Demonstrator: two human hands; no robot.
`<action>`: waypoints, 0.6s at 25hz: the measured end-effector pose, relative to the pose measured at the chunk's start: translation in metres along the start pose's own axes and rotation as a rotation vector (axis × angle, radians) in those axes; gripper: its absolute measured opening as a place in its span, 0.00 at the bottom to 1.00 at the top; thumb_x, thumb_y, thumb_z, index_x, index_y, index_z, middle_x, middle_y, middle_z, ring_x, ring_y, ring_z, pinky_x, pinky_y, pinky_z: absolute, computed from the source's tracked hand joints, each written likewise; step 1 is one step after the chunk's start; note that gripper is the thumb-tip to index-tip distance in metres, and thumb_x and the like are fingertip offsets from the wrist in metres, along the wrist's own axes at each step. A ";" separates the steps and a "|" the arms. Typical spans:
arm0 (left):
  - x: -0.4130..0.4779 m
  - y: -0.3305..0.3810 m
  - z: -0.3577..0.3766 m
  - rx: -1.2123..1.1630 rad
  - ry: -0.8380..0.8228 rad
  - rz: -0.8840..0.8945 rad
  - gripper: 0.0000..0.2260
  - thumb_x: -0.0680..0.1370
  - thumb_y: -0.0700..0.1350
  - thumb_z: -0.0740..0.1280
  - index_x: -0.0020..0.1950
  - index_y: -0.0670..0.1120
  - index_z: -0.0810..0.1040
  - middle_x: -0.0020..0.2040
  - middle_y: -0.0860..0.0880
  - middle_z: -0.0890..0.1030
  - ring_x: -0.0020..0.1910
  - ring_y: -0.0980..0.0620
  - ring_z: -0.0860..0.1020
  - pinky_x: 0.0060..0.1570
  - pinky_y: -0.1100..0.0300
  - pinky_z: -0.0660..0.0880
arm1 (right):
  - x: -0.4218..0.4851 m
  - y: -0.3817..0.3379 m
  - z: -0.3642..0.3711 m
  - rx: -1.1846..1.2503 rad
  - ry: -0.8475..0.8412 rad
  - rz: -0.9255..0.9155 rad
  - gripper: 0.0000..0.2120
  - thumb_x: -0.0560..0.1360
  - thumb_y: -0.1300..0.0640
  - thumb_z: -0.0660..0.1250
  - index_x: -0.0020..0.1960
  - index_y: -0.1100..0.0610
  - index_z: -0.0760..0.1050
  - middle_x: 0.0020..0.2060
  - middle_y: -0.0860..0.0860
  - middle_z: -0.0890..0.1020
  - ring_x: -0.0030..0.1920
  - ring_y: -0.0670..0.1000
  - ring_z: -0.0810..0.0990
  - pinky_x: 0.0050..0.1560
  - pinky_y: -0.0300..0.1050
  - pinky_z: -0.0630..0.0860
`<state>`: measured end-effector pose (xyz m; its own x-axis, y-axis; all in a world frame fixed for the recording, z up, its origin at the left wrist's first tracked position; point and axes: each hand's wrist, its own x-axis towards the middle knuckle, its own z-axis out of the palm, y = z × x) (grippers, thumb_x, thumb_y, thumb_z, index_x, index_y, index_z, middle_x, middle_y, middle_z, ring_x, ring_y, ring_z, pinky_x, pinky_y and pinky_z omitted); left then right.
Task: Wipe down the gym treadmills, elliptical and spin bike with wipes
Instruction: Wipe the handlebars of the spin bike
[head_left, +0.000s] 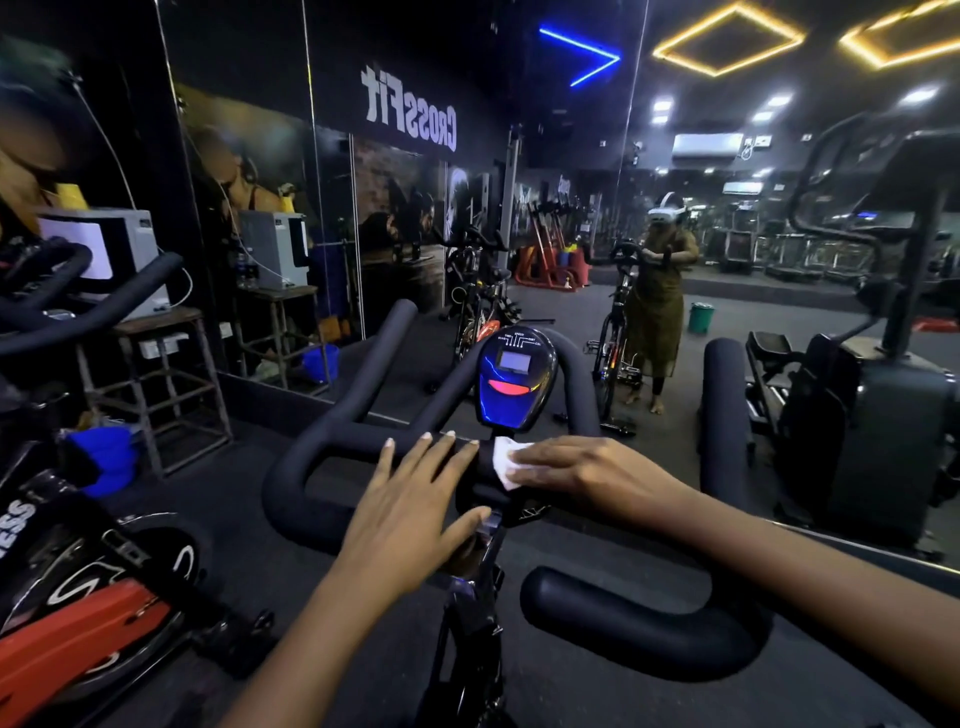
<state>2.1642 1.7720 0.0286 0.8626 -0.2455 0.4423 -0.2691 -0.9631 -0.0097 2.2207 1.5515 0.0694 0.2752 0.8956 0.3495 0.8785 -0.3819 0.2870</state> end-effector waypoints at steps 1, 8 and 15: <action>0.002 0.005 0.000 -0.026 0.001 0.000 0.33 0.73 0.65 0.47 0.71 0.50 0.69 0.69 0.47 0.73 0.68 0.46 0.71 0.68 0.44 0.62 | -0.009 0.001 -0.002 0.020 0.007 0.015 0.23 0.81 0.50 0.48 0.55 0.58 0.81 0.52 0.54 0.83 0.50 0.53 0.82 0.49 0.43 0.78; 0.004 0.010 0.005 -0.068 0.000 -0.025 0.47 0.64 0.74 0.26 0.77 0.54 0.52 0.77 0.51 0.56 0.77 0.51 0.53 0.72 0.55 0.41 | 0.042 0.027 -0.063 -0.086 0.417 0.273 0.15 0.71 0.63 0.59 0.51 0.60 0.82 0.50 0.58 0.83 0.48 0.57 0.83 0.45 0.49 0.80; 0.004 0.009 0.007 -0.004 -0.033 -0.038 0.35 0.76 0.67 0.39 0.70 0.50 0.71 0.67 0.47 0.74 0.66 0.46 0.73 0.65 0.45 0.66 | 0.051 0.018 -0.015 -0.227 0.179 0.129 0.18 0.71 0.59 0.55 0.50 0.61 0.82 0.49 0.57 0.83 0.50 0.55 0.82 0.42 0.43 0.80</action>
<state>2.1686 1.7615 0.0242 0.8860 -0.2120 0.4125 -0.2373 -0.9714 0.0106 2.2447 1.5870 0.1056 0.2873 0.7898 0.5419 0.7256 -0.5488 0.4152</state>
